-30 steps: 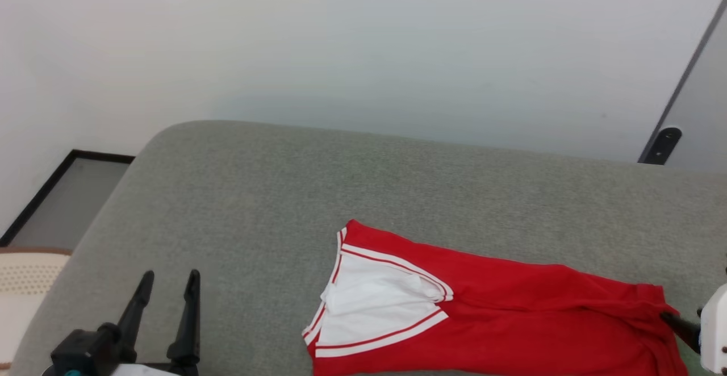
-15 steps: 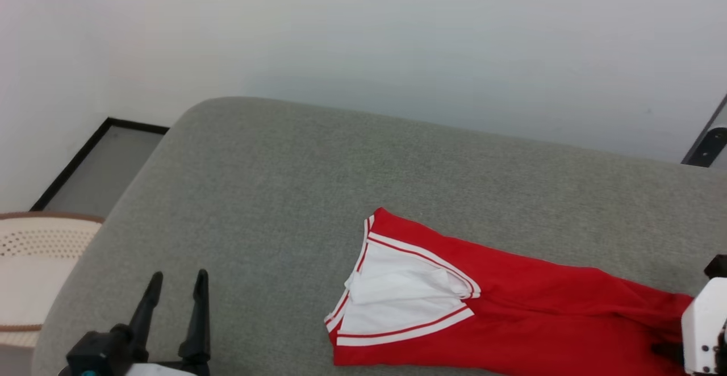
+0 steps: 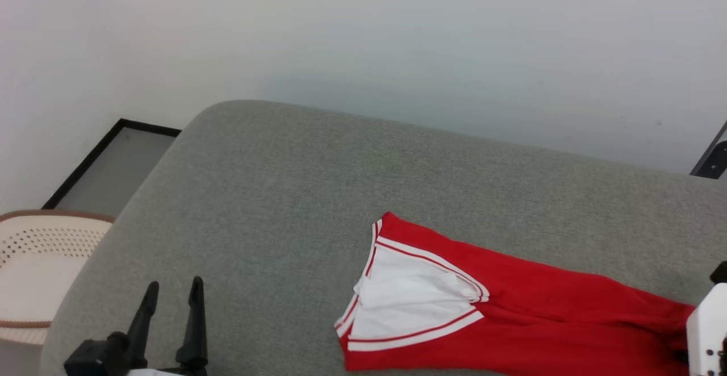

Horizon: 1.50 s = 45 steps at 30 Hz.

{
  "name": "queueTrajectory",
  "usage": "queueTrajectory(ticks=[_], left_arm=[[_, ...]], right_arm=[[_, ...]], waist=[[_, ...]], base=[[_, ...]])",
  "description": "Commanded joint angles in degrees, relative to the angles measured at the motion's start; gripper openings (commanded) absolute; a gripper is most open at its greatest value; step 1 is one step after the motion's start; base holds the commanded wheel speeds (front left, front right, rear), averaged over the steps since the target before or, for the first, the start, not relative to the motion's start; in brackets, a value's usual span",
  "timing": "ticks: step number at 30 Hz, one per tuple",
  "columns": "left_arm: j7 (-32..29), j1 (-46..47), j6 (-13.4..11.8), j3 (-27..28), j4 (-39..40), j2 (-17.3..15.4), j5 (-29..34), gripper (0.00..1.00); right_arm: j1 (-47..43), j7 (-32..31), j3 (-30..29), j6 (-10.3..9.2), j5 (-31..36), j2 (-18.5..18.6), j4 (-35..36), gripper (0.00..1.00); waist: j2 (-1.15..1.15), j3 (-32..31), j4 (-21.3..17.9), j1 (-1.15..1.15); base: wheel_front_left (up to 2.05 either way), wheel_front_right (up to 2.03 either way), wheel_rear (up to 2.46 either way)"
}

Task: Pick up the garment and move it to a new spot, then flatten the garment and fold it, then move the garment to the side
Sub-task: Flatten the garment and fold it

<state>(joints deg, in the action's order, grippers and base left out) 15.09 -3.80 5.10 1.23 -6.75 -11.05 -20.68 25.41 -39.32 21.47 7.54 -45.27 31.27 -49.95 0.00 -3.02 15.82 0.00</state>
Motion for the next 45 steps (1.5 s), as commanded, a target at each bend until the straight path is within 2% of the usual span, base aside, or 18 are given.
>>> queueTrajectory(ticks=[1,14,20,24,31,37,45], left_arm=[[0.0,-0.2,0.4,0.6,-0.2,0.3,0.4,1.0],[0.0,-1.0,1.8,2.5,-1.6,1.4,0.8,1.0],[0.0,-3.0,2.0,4.1,-1.6,1.7,0.3,1.0],[0.0,-3.8,2.0,5.0,-1.6,2.0,-0.4,1.0],[0.0,-3.9,2.1,5.1,-2.5,2.4,-1.8,1.0],[-0.1,-3.0,2.2,4.0,-3.1,2.5,-2.4,1.0],[-1.2,-1.0,2.3,1.6,-4.4,2.3,-3.1,1.0]], right_arm=[[0.8,0.4,-0.4,-0.12,0.9,1.2,-0.7,0.0],[4.4,1.4,-1.3,-0.13,2.2,4.3,-2.4,0.0],[6.1,-1.0,0.4,-0.12,2.1,3.1,2.6,0.0],[7.3,-3.6,-0.7,-0.12,0.3,1.2,7.4,0.0],[9.2,-8.6,-2.5,-0.12,0.1,-5.7,17.1,0.0],[8.8,-12.3,-2.5,-0.12,3.1,-13.2,23.9,0.0],[7.1,-13.4,-2.8,-0.12,9.2,-22.4,23.9,0.0]], waist=[[0.0,0.0,-0.3,0.0],[0.0,-0.5,-3.0,0.0],[0.0,-1.9,-6.0,0.0],[0.0,-2.5,-7.7,0.0],[0.0,-3.7,-9.3,0.0],[0.0,-4.2,-8.0,0.0],[0.0,-4.3,-3.5,0.0]], base=[[0.0,0.0,0.0],[0.0,0.0,0.0],[0.0,0.0,0.0],[0.0,0.0,0.0],[0.0,0.0,0.0],[0.0,0.0,0.0],[0.0,0.0,0.0]])
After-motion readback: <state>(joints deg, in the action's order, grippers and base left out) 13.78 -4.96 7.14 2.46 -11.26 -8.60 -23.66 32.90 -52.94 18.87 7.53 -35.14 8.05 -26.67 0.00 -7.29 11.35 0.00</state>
